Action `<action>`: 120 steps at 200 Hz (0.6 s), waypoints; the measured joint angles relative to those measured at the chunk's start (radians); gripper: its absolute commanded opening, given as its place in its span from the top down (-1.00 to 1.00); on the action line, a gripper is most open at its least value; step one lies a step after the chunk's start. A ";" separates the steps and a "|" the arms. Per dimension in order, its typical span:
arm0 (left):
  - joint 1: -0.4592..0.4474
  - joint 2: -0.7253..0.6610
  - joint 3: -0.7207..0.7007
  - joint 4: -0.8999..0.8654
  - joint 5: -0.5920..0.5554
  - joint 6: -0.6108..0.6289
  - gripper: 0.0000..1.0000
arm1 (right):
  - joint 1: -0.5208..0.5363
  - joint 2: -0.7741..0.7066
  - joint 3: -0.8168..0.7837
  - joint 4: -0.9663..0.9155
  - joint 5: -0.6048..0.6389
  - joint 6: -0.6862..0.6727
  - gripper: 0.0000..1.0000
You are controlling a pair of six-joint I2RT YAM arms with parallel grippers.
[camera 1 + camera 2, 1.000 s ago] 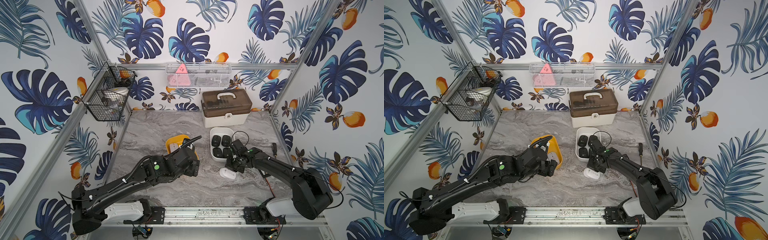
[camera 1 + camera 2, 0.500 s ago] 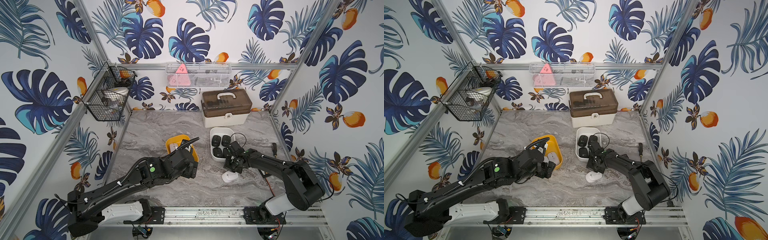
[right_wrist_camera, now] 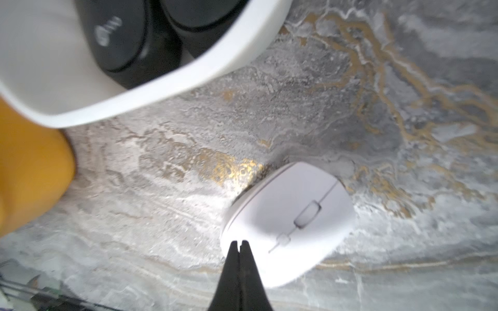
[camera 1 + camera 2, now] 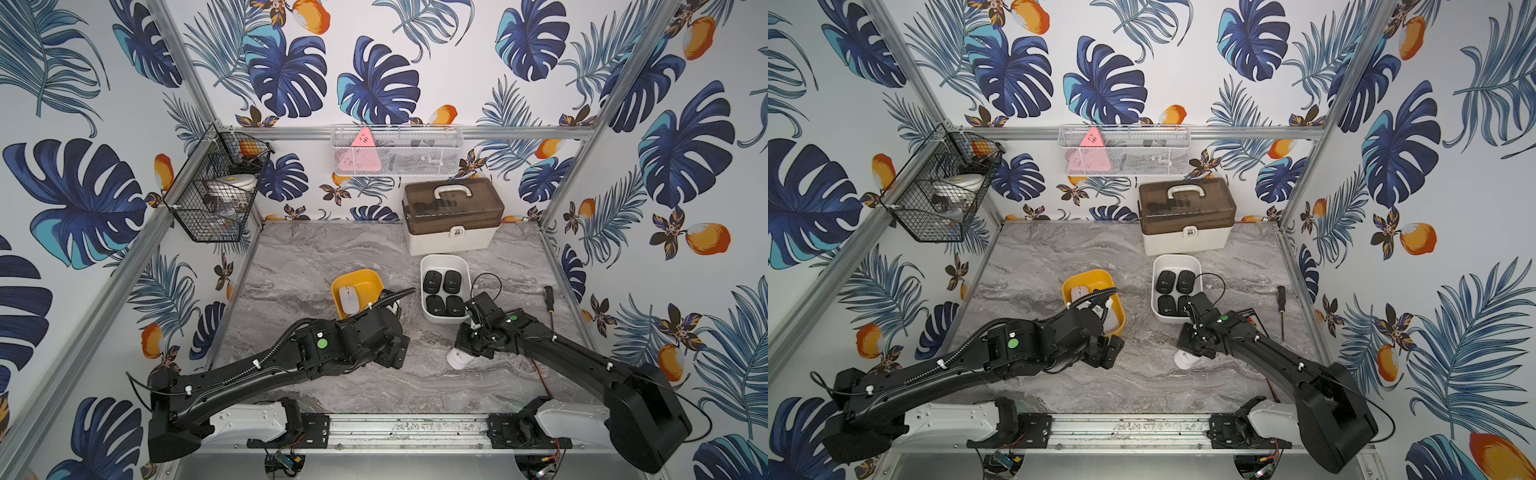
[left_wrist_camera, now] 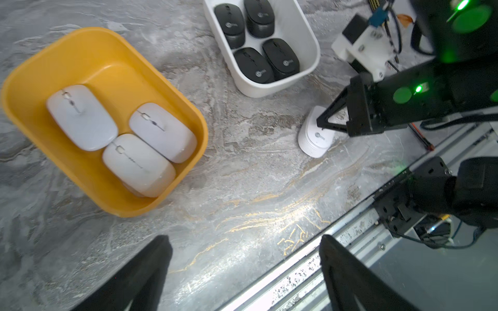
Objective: Place the mice by color into the storage box
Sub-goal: Pick up the mouse from the center of the board.
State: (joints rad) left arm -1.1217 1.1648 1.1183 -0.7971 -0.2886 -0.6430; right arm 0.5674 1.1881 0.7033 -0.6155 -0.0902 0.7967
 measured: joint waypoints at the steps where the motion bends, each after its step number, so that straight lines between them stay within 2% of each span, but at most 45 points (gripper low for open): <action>1: -0.002 0.003 0.000 0.002 0.000 0.001 -0.87 | 0.000 -0.010 0.001 -0.004 0.001 0.000 0.52; 11: -0.029 0.047 0.002 0.023 0.012 0.014 -0.90 | 0.000 -0.074 0.016 -0.038 0.011 0.004 -0.06; 18: -0.046 0.082 0.008 0.035 0.025 0.024 -0.92 | -0.007 -0.116 0.031 -0.064 0.023 0.002 -0.35; 28: -0.064 0.133 0.018 0.059 0.043 0.043 -0.96 | -0.038 -0.170 0.055 -0.109 0.031 -0.005 -0.61; 42: -0.082 0.220 0.039 0.096 0.075 0.070 -0.98 | -0.121 -0.227 0.085 -0.176 0.051 -0.032 -0.83; 55: -0.089 0.307 0.061 0.124 0.109 0.095 -0.98 | -0.203 -0.258 0.117 -0.243 0.064 -0.069 -0.93; 79: -0.092 0.492 0.143 0.156 0.163 0.124 -0.98 | -0.320 -0.284 0.202 -0.337 0.059 -0.132 -0.99; 120: -0.094 0.723 0.298 0.176 0.210 0.172 -0.98 | -0.377 -0.319 0.363 -0.409 0.046 -0.169 -1.00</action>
State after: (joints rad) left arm -1.2160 1.8881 1.4162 -0.6209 -0.0788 -0.4713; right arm 0.1909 0.8688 1.0660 -1.0248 -0.0441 0.6281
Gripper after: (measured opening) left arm 0.989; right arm 0.997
